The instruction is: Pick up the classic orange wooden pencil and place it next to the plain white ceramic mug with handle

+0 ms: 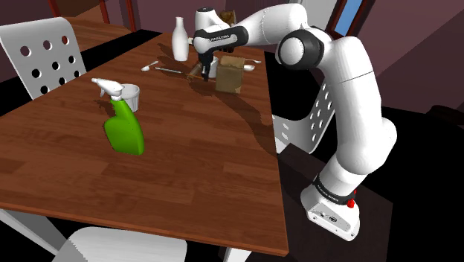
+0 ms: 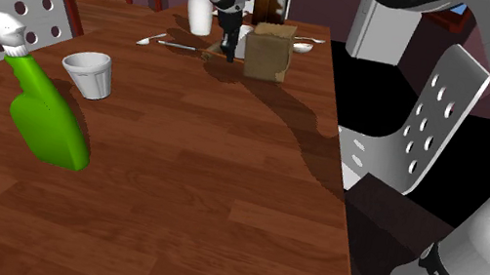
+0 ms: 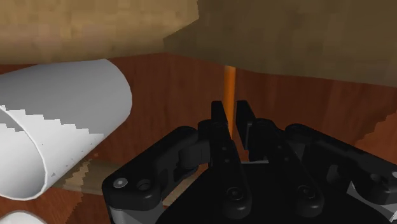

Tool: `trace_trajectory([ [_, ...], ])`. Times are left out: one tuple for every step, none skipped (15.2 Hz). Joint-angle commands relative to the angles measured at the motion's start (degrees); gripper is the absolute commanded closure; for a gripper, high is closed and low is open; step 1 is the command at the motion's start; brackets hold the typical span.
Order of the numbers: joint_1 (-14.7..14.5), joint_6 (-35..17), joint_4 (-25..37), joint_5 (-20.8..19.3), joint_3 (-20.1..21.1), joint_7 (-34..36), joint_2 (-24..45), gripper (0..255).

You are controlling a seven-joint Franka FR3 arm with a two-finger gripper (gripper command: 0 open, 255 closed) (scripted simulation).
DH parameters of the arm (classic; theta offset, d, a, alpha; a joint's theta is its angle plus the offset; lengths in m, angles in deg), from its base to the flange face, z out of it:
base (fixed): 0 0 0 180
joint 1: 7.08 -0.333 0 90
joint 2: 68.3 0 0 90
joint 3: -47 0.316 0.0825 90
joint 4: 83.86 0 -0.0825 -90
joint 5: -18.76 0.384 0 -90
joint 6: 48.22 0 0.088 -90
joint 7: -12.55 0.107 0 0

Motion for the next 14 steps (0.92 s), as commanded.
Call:
trace_trajectory([
  [-0.02, 0.04, -0.19, 0.02, 0.03, -0.01, 0.25, 255],
  [-0.02, 0.04, -0.19, 0.02, 0.03, -0.01, 0.25, 255],
  [-0.03, 0.14, -0.14, 0.03, 0.04, -0.03, 0.20, 0],
  [0.02, 0.10, -0.25, 0.04, 0.03, -0.08, 0.12, 0],
  [0.02, 0.06, -0.30, 0.03, 0.03, -0.07, 0.10, 0],
  [0.03, 0.07, -0.28, 0.03, 0.03, -0.07, 0.11, 0],
  [0.04, 0.06, -0.30, 0.03, 0.03, -0.08, 0.10, 0],
  [-0.02, 0.04, -0.19, 0.02, 0.03, -0.01, 0.25, 0],
  [-0.18, 1.28, 0.09, 0.12, 0.13, -0.07, -0.69, 0],
  [-0.35, 2.57, 0.48, 0.22, 0.22, -0.14, -1.57, 0],
  [-0.53, 3.91, 1.00, 0.32, 0.31, -0.22, -2.37, 0],
  [-0.68, 5.01, 1.50, 0.40, 0.38, -0.29, -2.95, 0],
  [-0.68, 5.01, 1.50, 0.40, 0.38, -0.29, -2.95, 0],
  [-0.68, 5.00, 1.48, 0.40, 0.38, -0.29, -2.97, 0],
])
